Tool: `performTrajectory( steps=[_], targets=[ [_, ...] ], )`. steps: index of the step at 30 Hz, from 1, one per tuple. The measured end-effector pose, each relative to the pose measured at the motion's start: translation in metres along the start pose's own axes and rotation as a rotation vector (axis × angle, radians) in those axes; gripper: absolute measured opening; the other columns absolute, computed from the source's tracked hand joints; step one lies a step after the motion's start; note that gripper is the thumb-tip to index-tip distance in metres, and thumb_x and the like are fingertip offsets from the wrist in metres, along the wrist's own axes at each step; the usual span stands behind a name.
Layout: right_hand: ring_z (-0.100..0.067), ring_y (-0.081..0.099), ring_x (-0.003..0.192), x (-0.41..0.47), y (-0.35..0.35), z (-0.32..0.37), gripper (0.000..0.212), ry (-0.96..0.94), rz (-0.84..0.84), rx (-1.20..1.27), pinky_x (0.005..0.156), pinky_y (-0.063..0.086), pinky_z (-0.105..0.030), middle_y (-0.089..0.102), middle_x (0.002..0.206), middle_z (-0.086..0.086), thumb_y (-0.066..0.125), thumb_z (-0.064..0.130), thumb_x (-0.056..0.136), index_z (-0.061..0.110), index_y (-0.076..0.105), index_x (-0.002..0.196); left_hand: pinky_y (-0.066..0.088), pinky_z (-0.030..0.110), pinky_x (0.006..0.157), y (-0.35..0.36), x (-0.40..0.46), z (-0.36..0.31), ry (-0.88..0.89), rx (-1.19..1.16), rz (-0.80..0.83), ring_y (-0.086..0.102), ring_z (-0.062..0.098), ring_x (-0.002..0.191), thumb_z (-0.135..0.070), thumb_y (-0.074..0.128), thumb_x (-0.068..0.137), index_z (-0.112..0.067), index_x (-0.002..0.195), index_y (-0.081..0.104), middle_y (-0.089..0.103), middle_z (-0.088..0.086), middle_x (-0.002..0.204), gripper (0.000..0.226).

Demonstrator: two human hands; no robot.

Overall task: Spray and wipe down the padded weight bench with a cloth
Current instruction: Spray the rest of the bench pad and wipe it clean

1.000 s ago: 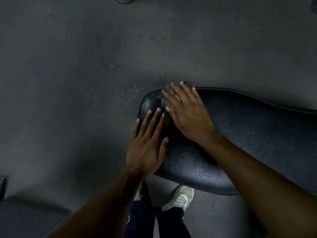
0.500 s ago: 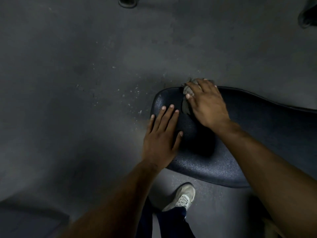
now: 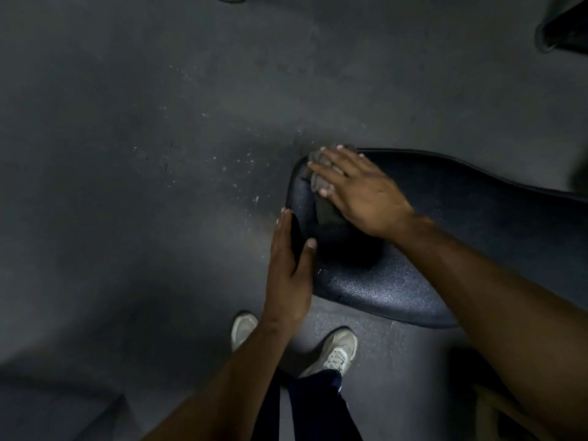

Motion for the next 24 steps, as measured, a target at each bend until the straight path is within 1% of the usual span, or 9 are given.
performTrajectory(
  steps=[4,8,12,13,14,16,18,21,24],
  targets=[
    [-0.039,0.031,0.156,0.020,0.000,-0.002,0.062,0.167,-0.021,0.066,0.125,0.028,-0.057,0.037,0.167,-0.012,0.027,0.045,0.103,0.021,0.042,0.158,0.028,0.041,0.127,-0.003,-0.001,0.001,-0.076,-0.212,0.012,0.030,-0.003,0.150,-0.050,0.050,0.099,-0.034,0.160,0.032,0.034,-0.018,0.164,0.065],
    [-0.035,0.021,0.160,0.018,0.009,0.038,0.054,0.069,0.001,0.008,0.128,0.020,-0.058,0.032,0.171,-0.006,0.037,0.040,0.108,0.026,0.041,0.159,0.041,0.042,0.118,-0.011,0.002,-0.012,-0.133,-0.391,-0.004,0.052,0.012,0.139,-0.040,0.045,0.108,-0.020,0.150,0.050,0.058,-0.003,0.149,0.047],
    [-0.031,0.020,0.161,-0.028,0.025,0.074,0.054,-0.055,0.016,-0.025,0.129,0.019,-0.055,0.030,0.172,-0.004,0.041,0.038,0.107,0.028,0.038,0.160,0.053,0.013,0.085,-0.015,0.002,-0.019,-0.267,-0.491,0.020,0.067,-0.005,0.109,-0.043,0.031,0.110,-0.033,0.122,0.064,0.073,-0.018,0.117,0.037],
    [-0.031,0.020,0.161,-0.043,0.030,0.079,0.055,-0.059,0.022,-0.041,0.129,0.017,-0.053,0.030,0.172,-0.004,0.039,0.039,0.106,0.028,0.036,0.161,0.052,0.012,0.079,-0.016,0.002,-0.017,-0.303,-0.494,0.026,0.067,-0.007,0.101,-0.046,0.028,0.109,-0.036,0.112,0.063,0.072,-0.021,0.107,0.037],
    [-0.030,0.019,0.161,-0.060,0.037,0.083,0.056,-0.065,0.029,-0.068,0.129,0.015,-0.051,0.029,0.172,-0.004,0.039,0.039,0.106,0.028,0.036,0.161,0.052,0.015,0.079,-0.017,0.002,-0.016,-0.331,-0.492,0.033,0.065,-0.006,0.099,-0.049,0.027,0.109,-0.038,0.105,0.063,0.071,-0.023,0.102,0.038],
    [-0.031,0.019,0.161,-0.091,0.050,0.087,0.057,-0.093,0.039,-0.135,0.129,0.012,-0.049,0.028,0.172,-0.006,0.045,0.040,0.104,0.026,0.037,0.159,0.047,0.026,0.099,-0.020,0.004,-0.012,-0.363,-0.485,0.038,0.061,0.003,0.111,-0.053,0.024,0.108,-0.039,0.101,0.061,0.071,-0.024,0.100,0.039],
    [-0.030,0.019,0.161,-0.113,0.057,0.083,0.059,-0.098,0.038,-0.171,0.129,0.011,-0.048,0.027,0.173,-0.005,0.043,0.041,0.103,0.029,0.033,0.160,0.029,0.035,0.122,-0.022,0.006,-0.008,-0.378,-0.473,0.047,0.051,0.010,0.130,-0.055,0.021,0.108,-0.042,0.110,0.058,0.067,-0.021,0.117,0.040],
    [-0.029,0.021,0.161,-0.114,0.049,0.061,0.060,0.026,-0.031,-0.137,0.129,0.014,-0.048,0.028,0.173,-0.004,0.044,0.038,0.106,0.030,0.028,0.163,0.018,0.041,0.128,-0.021,0.006,-0.008,-0.378,-0.447,0.089,0.038,0.014,0.147,-0.059,0.018,0.106,-0.028,0.152,0.040,0.049,-0.006,0.156,0.060],
    [-0.033,0.022,0.160,-0.090,0.028,0.020,0.055,0.316,-0.165,0.057,0.129,0.019,-0.052,0.030,0.172,-0.007,0.048,0.033,0.108,0.028,0.036,0.161,0.022,0.043,0.127,-0.024,0.010,-0.008,-0.371,-0.394,0.097,0.043,0.013,0.143,-0.061,0.020,0.106,-0.020,0.159,0.031,0.045,-0.002,0.160,0.069]
  ],
)
Point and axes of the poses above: each hand's wrist, its own x-axis towards the middle knuckle, its own y-axis out of the palm, z = x × y, the point moved 10 cm from there along x, towards the middle knuckle
